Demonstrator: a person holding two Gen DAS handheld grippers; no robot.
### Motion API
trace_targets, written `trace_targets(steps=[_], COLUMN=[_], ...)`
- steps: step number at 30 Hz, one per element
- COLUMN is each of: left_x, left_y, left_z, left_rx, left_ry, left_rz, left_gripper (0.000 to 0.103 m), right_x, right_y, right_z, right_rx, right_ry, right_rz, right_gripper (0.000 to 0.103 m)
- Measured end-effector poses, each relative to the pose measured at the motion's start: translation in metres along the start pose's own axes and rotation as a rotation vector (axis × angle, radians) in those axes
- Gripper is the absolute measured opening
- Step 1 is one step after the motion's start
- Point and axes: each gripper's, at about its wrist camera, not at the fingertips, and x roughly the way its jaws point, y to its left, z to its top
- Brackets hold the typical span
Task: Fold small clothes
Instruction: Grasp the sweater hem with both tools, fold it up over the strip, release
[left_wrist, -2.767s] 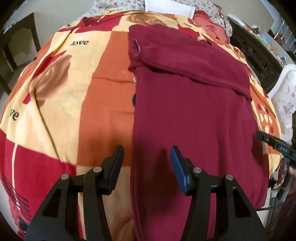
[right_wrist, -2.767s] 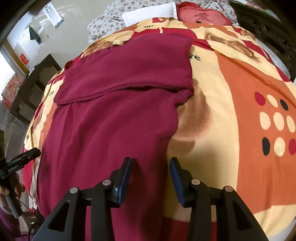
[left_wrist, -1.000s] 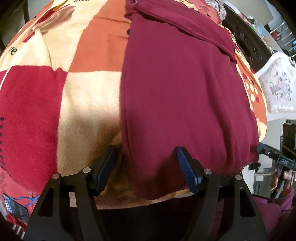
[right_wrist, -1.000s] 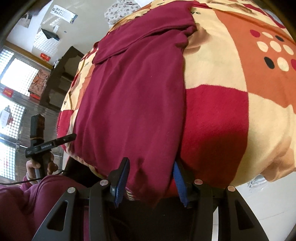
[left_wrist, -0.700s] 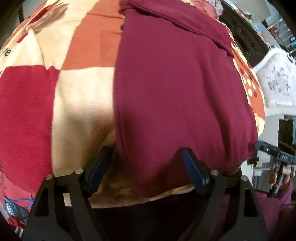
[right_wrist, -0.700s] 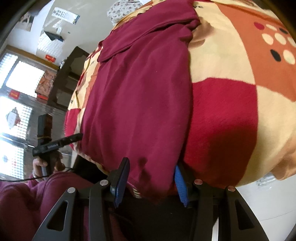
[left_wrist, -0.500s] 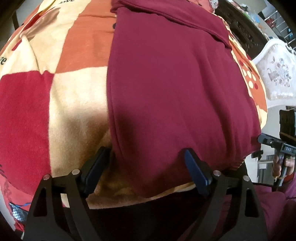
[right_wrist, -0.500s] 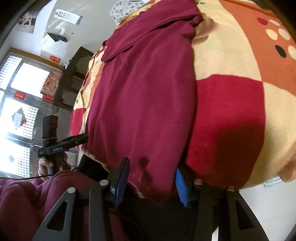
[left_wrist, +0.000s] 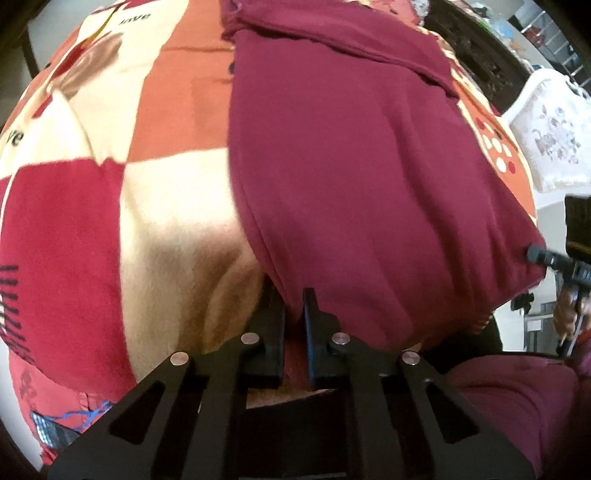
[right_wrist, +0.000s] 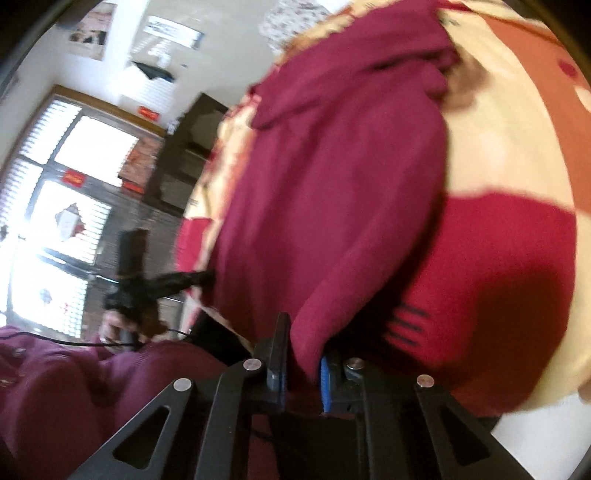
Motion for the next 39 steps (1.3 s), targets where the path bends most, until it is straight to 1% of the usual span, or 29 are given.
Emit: trace_targets(steps=[3, 6, 8, 10, 11, 15, 17, 23, 26, 29, 31, 34, 36, 38, 39], left_x=[-0.012, -0.03, -0.039, -0.048, -0.051, -0.056, -0.059, -0.052, -0.042, -0.027, -0.013, 0.005, 0.011, 0.018, 0.02], left_y=[-0.003, -0.005, -0.007, -0.008, -0.008, -0.008, -0.001, 0.01, 0.011, 0.018, 0.025, 0.033, 0.035, 0.039, 0.041], left_z=[0.01, 0.031, 0.047, 0.065, 0.076, 0.124, 0.147, 0.223, 0.258, 0.287, 0.302, 0.32, 0.326, 0.332, 0.335], left_rx=[0.007, 0.006, 0.011, 0.019, 0.021, 0.022, 0.023, -0.003, -0.008, -0.031, -0.056, -0.077, -0.077, -0.087, -0.101], left_ry=[-0.028, -0.097, -0.143, -0.187, -0.211, -0.311, -0.357, -0.429, -0.448, -0.437, -0.419, -0.404, -0.399, -0.391, -0.386], left_rz=[-0.04, -0.069, -0.069, -0.064, -0.062, -0.055, -0.049, -0.031, -0.002, 0.024, 0.037, 0.055, 0.058, 0.034, 0.023], left_gripper=[0.006, 0.006, 0.006, 0.006, 0.006, 0.007, 0.007, 0.006, 0.006, 0.006, 0.006, 0.006, 0.006, 0.006, 0.006], right_x=[-0.009, -0.015, -0.015, -0.015, -0.014, -0.014, -0.015, -0.01, -0.005, 0.005, 0.013, 0.019, 0.024, 0.03, 0.03], right_y=[0.008, 0.013, 0.014, 0.016, 0.017, 0.009, 0.005, -0.015, -0.031, -0.047, -0.064, -0.084, -0.091, -0.098, -0.102], right_z=[0.017, 0.038, 0.058, 0.072, 0.085, 0.128, 0.149, 0.219, 0.25, 0.283, 0.302, 0.322, 0.329, 0.333, 0.335], right_rx=[-0.016, -0.036, -0.054, -0.078, -0.094, -0.1, -0.103, -0.093, -0.065, -0.043, -0.003, 0.048, 0.057, 0.068, 0.085], right_ry=[-0.048, -0.102, -0.129, -0.151, -0.172, -0.243, -0.272, -0.319, -0.328, -0.327, -0.325, -0.326, -0.314, -0.3, -0.304], right_rz=[0.04, 0.06, 0.057, 0.041, 0.028, 0.0, -0.012, -0.096, -0.121, -0.17, -0.19, -0.19, -0.195, -0.211, -0.205], right_gripper=[0.012, 0.012, 0.012, 0.012, 0.012, 0.012, 0.012, 0.011, 0.011, 0.011, 0.011, 0.011, 0.011, 0.011, 0.011])
